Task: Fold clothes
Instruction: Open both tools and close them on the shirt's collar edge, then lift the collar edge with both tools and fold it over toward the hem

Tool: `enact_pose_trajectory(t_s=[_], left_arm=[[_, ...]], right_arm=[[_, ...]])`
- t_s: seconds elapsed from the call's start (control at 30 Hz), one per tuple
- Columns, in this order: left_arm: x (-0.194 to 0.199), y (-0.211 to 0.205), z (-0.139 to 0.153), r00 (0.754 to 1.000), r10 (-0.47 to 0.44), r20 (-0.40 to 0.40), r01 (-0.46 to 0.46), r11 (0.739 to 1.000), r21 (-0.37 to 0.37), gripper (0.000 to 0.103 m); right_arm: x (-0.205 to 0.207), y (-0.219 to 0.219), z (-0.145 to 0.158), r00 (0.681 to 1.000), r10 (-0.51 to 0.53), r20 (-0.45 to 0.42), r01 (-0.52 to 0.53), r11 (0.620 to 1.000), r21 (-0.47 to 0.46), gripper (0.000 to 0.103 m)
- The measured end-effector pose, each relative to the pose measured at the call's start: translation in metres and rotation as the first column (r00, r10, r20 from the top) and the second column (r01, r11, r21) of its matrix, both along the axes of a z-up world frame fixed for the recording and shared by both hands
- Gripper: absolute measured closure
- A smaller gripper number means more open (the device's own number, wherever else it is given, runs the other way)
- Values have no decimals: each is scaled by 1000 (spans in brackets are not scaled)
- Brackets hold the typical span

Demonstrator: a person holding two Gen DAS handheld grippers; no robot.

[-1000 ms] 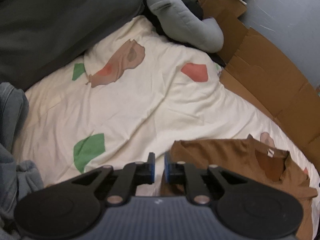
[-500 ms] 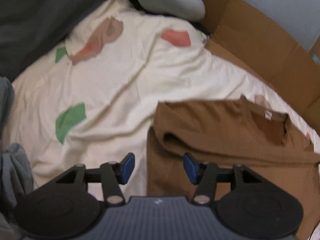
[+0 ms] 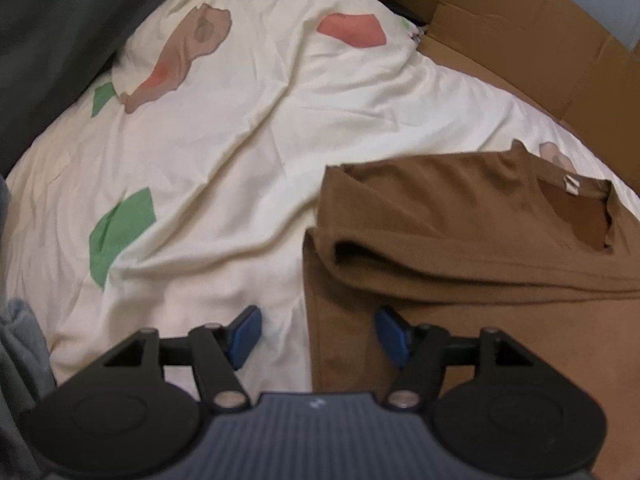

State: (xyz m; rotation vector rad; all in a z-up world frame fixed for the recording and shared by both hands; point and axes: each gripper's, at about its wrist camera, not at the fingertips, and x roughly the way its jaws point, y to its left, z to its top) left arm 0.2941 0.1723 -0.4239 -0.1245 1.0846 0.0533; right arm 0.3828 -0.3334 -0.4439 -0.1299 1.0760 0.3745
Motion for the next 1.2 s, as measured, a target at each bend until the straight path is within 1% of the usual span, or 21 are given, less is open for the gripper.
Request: enact_pose_trajectory(t_s=[0.17,0.33,0.53,0.63,0.7,0.73,0.77,0.8,0.83,0.87,0.9,0.93,1.0,1.03,1.07,1.1,1.13,1.2], left_arm=[[12,-1,4,999,11,33,-11,1000,13,36],[29,2,11,996,36,76,-37,999,13,36],[36,3,17,991,61,120,-62,998,-1,45],[34,1,18,991,44,128,-44,999,-5,48],[32,0,19,990,33,134,-32,999,-6,52],[31,-1,19,990,28,138,-28,1000,-6,53],[30,-2,20,990,23,141,-23,1000,-6,56],[30,-3,19,990,17,140,-17,1000,-4,59],[30,-3,19,990,12,139,-11,1000,-2,60],[30,-4,18,991,8,137,-8,1000,-2,63],[30,-4,17,991,5,135,-5,1000,-2,67],[30,-4,17,991,3,134,-3,1000,-3,68],[30,-3,17,990,4,138,-3,1000,-10,78],[30,-3,18,990,6,143,-4,1000,-12,80],[30,-2,19,989,8,148,-6,1000,-15,88],[29,-1,20,988,9,152,-7,1000,-18,92],[29,-1,20,988,10,154,-7,1000,-23,93],[27,1,21,987,16,161,-12,1000,-27,96]], right_arm=[[14,2,3,999,-26,23,26,999,19,29],[30,6,11,996,-53,78,51,998,23,29],[32,0,18,991,-73,110,68,997,42,29],[29,-4,21,991,-64,117,56,995,78,30],[27,-4,21,992,-55,113,45,995,92,32],[26,-3,20,993,-50,111,39,995,94,34],[26,-2,18,993,-45,108,34,995,96,38],[25,-1,17,994,-39,106,29,995,99,40],[25,0,16,994,-34,104,23,994,104,44],[25,1,16,994,-28,104,17,994,107,48],[25,3,15,994,-20,104,9,994,109,50],[26,5,15,994,-14,105,2,993,114,52],[27,6,15,995,-9,104,-5,991,131,63],[28,6,14,995,-12,96,-1,990,142,79],[30,5,15,996,-17,91,3,989,148,91],[31,4,15,996,-20,90,7,988,151,95],[32,3,16,996,-23,90,9,988,154,100],[32,1,18,995,-29,95,14,988,153,101]])
